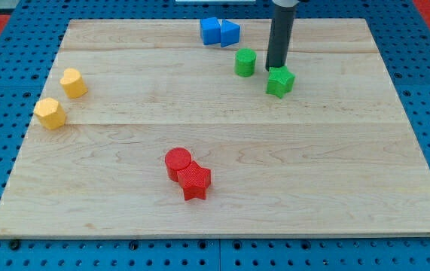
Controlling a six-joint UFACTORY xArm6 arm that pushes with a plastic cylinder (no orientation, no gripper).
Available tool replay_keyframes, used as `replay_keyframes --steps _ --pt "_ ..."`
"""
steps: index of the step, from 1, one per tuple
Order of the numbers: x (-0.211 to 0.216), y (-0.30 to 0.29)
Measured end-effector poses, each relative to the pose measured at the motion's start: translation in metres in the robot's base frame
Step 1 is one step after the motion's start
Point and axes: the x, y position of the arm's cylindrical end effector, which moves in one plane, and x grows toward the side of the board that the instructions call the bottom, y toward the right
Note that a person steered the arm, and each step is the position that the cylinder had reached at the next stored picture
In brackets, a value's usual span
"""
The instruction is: Push the green circle closer to green star
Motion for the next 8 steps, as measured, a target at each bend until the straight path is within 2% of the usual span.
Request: replay_keyframes --steps 1,2,3,4,5,6,7,8 --pt "0.008 -0.031" --pt "0.054 -0.003" --pt "0.061 0.066" --pt "0.022 0.018" --pt "-0.051 0.046" --pt "-0.06 -0.016" --pt "-0.019 -0.076" --pt "-0.025 -0.094"
